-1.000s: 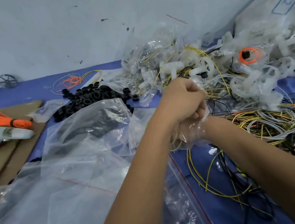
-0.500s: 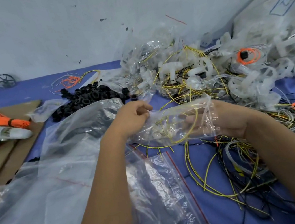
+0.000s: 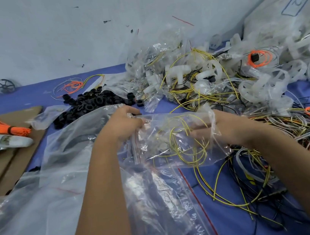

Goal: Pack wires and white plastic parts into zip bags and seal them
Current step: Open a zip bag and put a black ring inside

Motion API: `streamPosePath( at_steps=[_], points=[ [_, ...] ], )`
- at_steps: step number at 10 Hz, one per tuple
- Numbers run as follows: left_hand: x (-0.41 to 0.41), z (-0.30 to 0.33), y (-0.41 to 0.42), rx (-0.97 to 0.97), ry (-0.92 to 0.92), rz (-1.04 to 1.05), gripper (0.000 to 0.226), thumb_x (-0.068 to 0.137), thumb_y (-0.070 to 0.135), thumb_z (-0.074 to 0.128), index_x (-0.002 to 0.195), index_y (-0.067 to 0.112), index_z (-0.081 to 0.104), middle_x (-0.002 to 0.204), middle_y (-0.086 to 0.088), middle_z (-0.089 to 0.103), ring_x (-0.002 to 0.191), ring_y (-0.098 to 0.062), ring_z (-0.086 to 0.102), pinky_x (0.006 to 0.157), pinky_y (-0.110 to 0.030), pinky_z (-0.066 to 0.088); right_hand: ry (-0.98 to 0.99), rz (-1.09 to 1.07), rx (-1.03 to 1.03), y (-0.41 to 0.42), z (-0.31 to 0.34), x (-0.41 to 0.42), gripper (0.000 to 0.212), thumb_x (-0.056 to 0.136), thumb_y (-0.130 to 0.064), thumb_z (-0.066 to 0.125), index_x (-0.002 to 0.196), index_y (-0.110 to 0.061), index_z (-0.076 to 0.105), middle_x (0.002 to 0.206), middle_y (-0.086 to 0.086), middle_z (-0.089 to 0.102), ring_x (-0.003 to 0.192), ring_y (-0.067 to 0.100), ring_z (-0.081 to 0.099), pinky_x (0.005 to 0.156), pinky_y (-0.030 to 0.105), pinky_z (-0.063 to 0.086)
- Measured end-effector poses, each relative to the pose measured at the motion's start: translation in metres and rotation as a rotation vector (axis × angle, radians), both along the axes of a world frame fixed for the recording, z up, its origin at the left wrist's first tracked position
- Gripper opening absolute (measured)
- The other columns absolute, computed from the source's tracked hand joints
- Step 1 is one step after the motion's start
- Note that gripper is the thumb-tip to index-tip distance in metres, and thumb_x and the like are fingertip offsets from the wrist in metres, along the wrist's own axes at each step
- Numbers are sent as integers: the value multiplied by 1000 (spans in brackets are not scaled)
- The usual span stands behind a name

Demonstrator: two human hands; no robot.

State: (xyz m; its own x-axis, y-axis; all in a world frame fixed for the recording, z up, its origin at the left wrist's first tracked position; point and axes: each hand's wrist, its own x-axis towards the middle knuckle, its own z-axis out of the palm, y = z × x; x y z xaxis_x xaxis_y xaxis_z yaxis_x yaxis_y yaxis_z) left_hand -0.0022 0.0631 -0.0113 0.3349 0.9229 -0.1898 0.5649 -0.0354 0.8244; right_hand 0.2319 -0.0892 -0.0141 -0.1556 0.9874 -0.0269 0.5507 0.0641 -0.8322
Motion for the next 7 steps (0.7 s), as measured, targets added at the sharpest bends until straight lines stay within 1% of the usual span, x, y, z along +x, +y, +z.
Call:
streamPosePath(
  at_steps=[1, 2, 3, 4, 5, 6, 7],
  points=[
    [-9, 7, -5, -128, -18, -96, 34, 97, 24, 70, 130, 27, 60, 104, -5, 70, 83, -19, 63, 72, -33, 53, -180, 17, 6, 6, -2, -2, 3, 95, -6, 65, 97, -7, 63, 91, 13, 65, 74, 26, 66, 65, 41, 57],
    [-17, 12, -7, -164, 2, -174, 52, 91, 19, 78, 136, 33, 54, 107, -6, 65, 94, -20, 67, 74, -33, 55, 9, -54, -128, 7, -6, -3, 5, 98, -12, 63, 94, -12, 66, 76, 12, 68, 48, 20, 61, 36, 24, 43],
    [-20, 13, -6, -161, -24, -210, 75, 85, 2, 80, 144, 34, 48, 97, -10, 58, 96, -25, 67, 79, -37, 55, 385, -47, -146, 15, -7, -13, 29, 102, -11, 57, 82, -22, 76, 66, 3, 64, 50, 18, 57, 43, 20, 41],
    [-20, 10, -5, -161, -64, -201, 80, 82, -6, 80, 145, 33, 49, 92, -10, 58, 94, -29, 71, 93, -48, 55, 690, -39, -237, 22, -11, -25, 19, 102, -16, 57, 103, -8, 74, 66, 6, 61, 46, 16, 54, 40, 20, 42],
    [-23, 9, -1, -137, -55, -151, 75, 81, -4, 82, 141, 30, 53, 92, -12, 65, 92, -28, 73, 89, -48, 60, 386, -101, -156, 19, -21, -34, 30, 103, -12, 53, 82, -20, 73, 57, 3, 62, 44, 17, 58, 42, 24, 45],
    [-29, 6, 6, -81, 59, -58, 66, 78, -1, 85, 132, 26, 60, 100, -11, 68, 86, -23, 72, 68, -33, 54, 39, -202, -26, 23, -26, -39, 26, 103, -16, 51, 82, -22, 66, 54, -3, 60, 39, 5, 51, 36, 17, 38],
    [-30, 4, 10, 21, 126, 75, 48, 80, -1, 82, 119, 19, 64, 96, -11, 67, 79, -24, 66, 64, -30, 51, -308, -264, 85, 28, -32, -36, 7, 99, -7, 57, 105, -11, 58, 82, -2, 50, 76, 9, 46, 59, 15, 37]
  ],
)
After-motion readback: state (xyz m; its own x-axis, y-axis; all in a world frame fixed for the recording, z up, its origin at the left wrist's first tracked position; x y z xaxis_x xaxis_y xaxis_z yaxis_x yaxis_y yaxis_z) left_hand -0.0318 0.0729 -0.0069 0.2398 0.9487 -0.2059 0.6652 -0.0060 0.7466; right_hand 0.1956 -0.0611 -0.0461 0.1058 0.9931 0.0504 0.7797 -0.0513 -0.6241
